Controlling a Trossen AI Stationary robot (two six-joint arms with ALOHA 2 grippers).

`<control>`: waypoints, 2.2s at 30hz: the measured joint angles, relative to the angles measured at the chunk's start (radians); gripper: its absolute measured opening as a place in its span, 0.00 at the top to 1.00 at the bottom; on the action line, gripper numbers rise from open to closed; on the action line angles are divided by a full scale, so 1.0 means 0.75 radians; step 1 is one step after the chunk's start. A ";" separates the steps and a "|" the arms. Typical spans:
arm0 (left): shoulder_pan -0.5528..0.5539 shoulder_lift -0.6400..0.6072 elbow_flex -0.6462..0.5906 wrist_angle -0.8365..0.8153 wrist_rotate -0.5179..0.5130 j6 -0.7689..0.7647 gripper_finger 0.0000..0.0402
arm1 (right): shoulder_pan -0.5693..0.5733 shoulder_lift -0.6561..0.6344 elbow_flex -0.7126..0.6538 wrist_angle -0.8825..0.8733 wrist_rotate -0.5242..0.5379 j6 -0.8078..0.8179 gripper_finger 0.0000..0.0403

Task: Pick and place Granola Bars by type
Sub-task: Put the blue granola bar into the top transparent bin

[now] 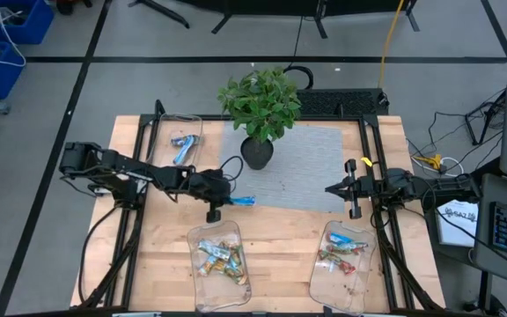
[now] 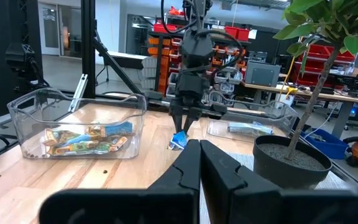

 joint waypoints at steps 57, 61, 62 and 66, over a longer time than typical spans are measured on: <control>0.207 -1.198 -0.828 0.814 -0.205 0.055 0.98 | 0.000 0.001 0.000 0.005 0.000 0.000 1.00; 0.207 -1.222 -0.829 0.807 -0.222 0.052 0.98 | 0.000 0.001 0.000 0.004 0.000 0.000 1.00; 0.207 -1.222 -0.829 0.809 -0.222 0.057 0.98 | 0.000 0.001 0.000 0.005 0.000 0.000 1.00; 0.207 -1.222 -0.829 0.805 -0.311 0.052 0.98 | 0.000 0.001 0.000 0.005 0.000 0.000 1.00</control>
